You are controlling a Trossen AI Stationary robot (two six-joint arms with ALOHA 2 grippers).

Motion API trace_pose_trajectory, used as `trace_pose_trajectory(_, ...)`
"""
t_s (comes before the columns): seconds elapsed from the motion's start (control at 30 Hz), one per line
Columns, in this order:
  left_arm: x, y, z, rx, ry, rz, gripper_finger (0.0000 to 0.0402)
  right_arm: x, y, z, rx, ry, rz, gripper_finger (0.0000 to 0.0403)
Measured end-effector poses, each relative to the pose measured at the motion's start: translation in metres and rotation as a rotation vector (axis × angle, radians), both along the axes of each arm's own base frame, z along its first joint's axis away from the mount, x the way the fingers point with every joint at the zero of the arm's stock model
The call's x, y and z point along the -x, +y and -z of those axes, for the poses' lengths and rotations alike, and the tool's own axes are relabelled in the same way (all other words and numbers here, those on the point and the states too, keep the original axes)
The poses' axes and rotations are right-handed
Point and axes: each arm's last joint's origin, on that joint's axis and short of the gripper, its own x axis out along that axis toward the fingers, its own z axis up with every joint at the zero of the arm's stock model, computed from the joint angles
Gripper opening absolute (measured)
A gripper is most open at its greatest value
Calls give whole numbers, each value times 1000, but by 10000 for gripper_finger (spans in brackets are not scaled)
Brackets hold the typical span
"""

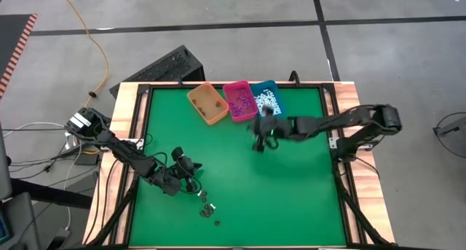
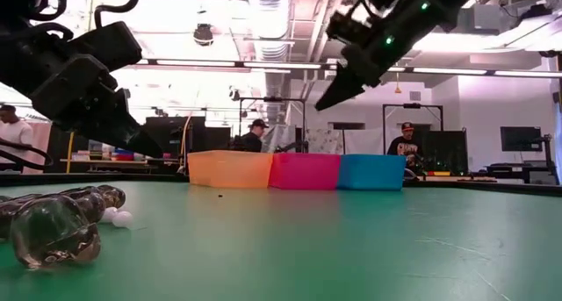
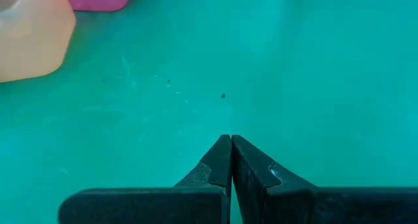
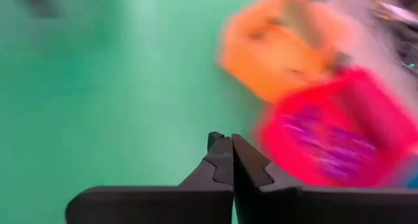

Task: Sort Halloween decoration
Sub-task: Put the white bone toy into the blue bin, then put the transparent black skull toy into the orange bin

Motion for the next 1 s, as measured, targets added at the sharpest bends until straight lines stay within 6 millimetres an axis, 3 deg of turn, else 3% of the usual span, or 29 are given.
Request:
trace_pose_trajectory(0.2, 0, 0, 0, -2, -3, -5, 0, 27, -70, -10, 27, 13, 245, 17)
trace_pose_trajectory(0.33, 0, 0, 0, -4, 0, -6, 0, 41, -107, -7, -2, 25, 421, 36)
trace_pose_trajectory(0.43, 0, 0, 0, -3, 0, -6, 0, 48, -126, 0, -27, 48, 486, 60)
trace_pose_trajectory(0.57, 0, 0, 0, 2, -1, -8, 0, 52, -136, 4, -79, 49, 486, 93)
trace_pose_trajectory(0.67, 0, 0, 0, 1, 1, -8, 0, 49, -132, 2, -159, 3, 387, 121)
trace_pose_trajectory(0.77, 1, -1, 0, 2, -2, -1, 0, 34, -113, -5, -310, -103, 148, 144)
trace_pose_trajectory(0.87, 2, -3, 0, -2, -7, 0, 0, 12, -73, -1, -373, -119, -60, 155)
trace_pose_trajectory(1.0, 2, -3, -1, -5, -16, -10, 0, -19, -7, 21, -336, -104, -217, 154)
